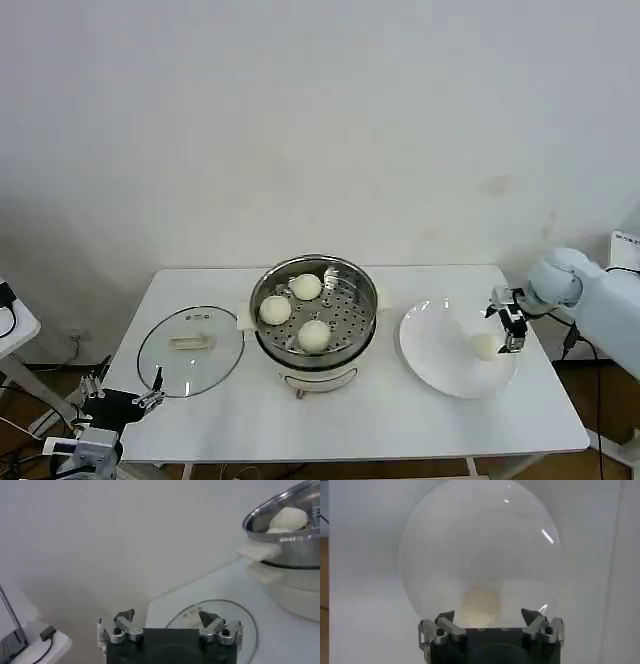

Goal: Take steamed baozi put them in steamer then cover it.

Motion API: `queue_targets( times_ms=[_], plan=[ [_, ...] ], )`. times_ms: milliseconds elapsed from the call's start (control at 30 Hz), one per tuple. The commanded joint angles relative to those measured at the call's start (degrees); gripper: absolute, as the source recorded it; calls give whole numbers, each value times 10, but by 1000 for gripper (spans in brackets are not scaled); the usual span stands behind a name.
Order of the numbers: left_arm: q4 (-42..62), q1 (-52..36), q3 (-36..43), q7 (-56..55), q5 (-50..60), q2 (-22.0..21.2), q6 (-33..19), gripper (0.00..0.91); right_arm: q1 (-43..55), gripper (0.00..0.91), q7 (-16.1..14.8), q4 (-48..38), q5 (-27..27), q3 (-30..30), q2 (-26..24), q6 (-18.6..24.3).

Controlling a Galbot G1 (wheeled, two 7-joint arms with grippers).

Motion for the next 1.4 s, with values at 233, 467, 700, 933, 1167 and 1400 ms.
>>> queue_targets(
  times_ms=[233,467,700,933,1167,1400],
  plan=[
    [6,-2,0,1,-1,0,0,907,-45,907,12,-86,-28,47,57,-2],
    [8,-2,-1,1,-2,0,0,907,-53,907,15,-107,-44,58,69,-2],
    [7,-2,-1,1,-2,-1,0,907,-57,907,18,-114,-49,62,72,-3],
    [6,-2,0,1,-1,-4,0,907,-61,836,20,-129,-53,68,83,-3],
    [5,-2,-1,1,-1,-4,0,907,-64,736,19,-128,-55,70,86,-5],
    [4,-1,-2,1,-1,-5,0,907,-61,625,16,-123,-55,69,80,-5]
  ],
)
